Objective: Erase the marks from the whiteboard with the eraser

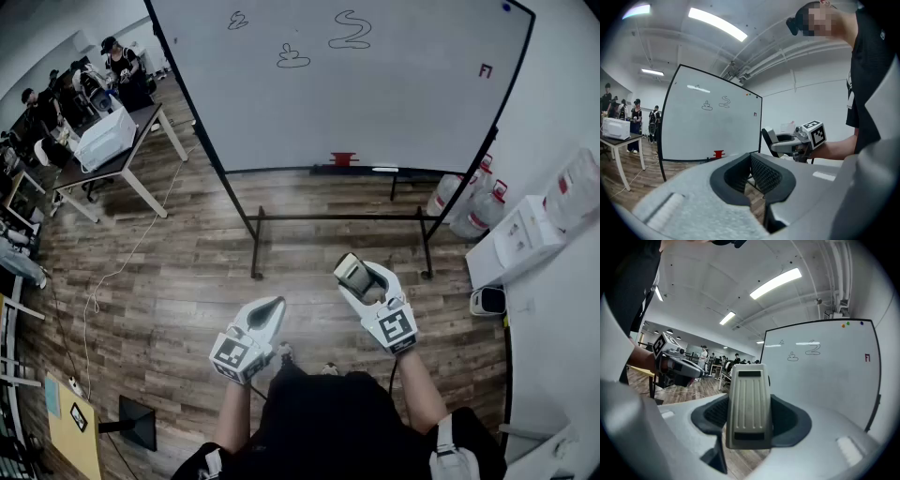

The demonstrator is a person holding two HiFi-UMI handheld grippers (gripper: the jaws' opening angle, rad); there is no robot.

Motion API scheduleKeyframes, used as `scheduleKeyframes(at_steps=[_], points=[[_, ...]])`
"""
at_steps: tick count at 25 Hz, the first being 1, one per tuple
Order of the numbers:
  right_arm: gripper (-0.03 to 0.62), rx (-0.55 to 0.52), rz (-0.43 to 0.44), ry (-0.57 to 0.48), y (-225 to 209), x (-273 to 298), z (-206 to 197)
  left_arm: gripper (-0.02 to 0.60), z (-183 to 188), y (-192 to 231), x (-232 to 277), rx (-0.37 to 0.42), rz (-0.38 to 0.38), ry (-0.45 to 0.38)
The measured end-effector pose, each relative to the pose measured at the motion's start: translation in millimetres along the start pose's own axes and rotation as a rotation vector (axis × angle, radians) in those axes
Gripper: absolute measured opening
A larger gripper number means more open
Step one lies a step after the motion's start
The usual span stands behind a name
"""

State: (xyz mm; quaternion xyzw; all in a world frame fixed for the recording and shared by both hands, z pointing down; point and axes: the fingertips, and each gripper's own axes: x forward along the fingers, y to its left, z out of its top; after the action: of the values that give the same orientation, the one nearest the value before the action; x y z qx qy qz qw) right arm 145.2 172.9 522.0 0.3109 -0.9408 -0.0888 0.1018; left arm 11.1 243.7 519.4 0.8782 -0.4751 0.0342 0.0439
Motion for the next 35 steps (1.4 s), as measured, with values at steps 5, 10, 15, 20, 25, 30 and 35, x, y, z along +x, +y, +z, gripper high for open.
scheduleKeyframes(at_steps=[5,10,15,20,25,30,35], points=[[0.258,0.011,-0.004,-0.001,-2,-1,-3,0.011,1,-1,1,-0.005,-0.001,-0.003],[0.258,0.03,-0.017,-0.004,-4,-1,-4,0.011,1,0,3,-0.009,-0.006,-0.002],[0.258,0.02,-0.021,-0.003,-4,2,-4,0.011,1,4,2,-0.006,-0.008,-0.006],[0.258,0.069,-0.029,-0.019,-4,3,6,0.011,-2,10,2,-0.03,-0.02,-0.007],[0.257,0.034,-0.023,0.026,1,16,-4,0.011,-6,22,2,-0.047,-0.03,0.001],[0.256,0.037,-0.036,0.043,2,35,0,0.011,-7,45,6,-0.057,-0.053,0.007],[0.256,0.068,-0.037,0.067,4,59,5,0.011,0,79,13,-0.058,-0.073,0.004]])
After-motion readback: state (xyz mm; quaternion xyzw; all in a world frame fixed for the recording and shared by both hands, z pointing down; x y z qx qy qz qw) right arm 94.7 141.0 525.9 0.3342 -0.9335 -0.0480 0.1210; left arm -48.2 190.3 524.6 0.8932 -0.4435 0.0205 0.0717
